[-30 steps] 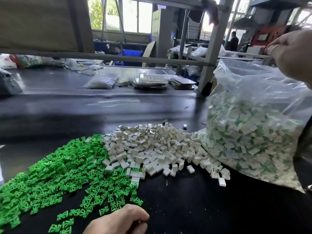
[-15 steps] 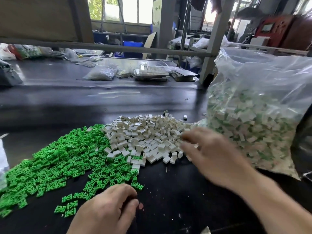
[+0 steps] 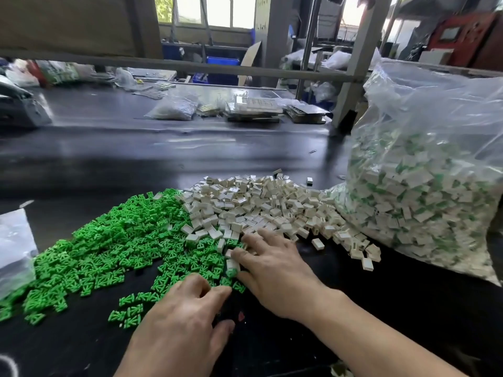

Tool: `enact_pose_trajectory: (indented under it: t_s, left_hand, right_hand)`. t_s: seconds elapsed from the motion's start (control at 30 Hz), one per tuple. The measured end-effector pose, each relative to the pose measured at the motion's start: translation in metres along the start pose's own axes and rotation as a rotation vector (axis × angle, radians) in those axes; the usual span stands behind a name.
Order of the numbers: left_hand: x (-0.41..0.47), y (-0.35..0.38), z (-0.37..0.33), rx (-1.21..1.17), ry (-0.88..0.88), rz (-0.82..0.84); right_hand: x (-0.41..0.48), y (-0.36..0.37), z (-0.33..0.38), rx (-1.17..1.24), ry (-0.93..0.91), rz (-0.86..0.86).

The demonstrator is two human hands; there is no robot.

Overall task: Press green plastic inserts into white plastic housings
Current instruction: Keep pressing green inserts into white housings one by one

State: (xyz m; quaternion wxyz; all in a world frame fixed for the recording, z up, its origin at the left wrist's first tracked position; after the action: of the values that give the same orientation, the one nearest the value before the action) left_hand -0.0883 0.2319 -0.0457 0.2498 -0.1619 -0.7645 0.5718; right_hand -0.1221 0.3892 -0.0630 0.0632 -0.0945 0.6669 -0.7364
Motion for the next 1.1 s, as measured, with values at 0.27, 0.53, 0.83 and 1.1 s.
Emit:
enact_pose_trajectory:
  t_s: [0.27,0.53,0.83,1.1]
  left_hand:
    - [-0.002,0.008,0.003,0.073,0.035,-0.028]
    - [0.0,0.006,0.003,-0.022,0.028,-0.089]
    - [0.01,0.011,-0.003,-0.02,0.081,-0.072]
    - [0.009,0.01,0.001,-0.062,0.067,-0.083]
  right_hand:
    - [-0.05,-0.013,0.003,-0.021,-0.118,-0.135]
    - [-0.047,-0.025,-0.024,0.353,0.133,-0.226]
    - [-0.035,-0.04,-0.013,0.585,0.2,-0.26]
    - [-0.048,-0.027,0.015,0.433,0.079,-0.345]
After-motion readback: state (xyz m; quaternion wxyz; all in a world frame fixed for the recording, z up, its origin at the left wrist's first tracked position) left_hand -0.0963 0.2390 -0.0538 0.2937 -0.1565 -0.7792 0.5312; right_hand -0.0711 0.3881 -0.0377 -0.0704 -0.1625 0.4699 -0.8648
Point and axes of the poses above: each hand's wrist, its own x-axis towards the middle knuckle, its own y-axis out of the palm, z = x × y, the point moved 5 cm from there along x, towards the middle knuckle, and after that the axes turned 1 degree about -y, right-handed, at the moved point
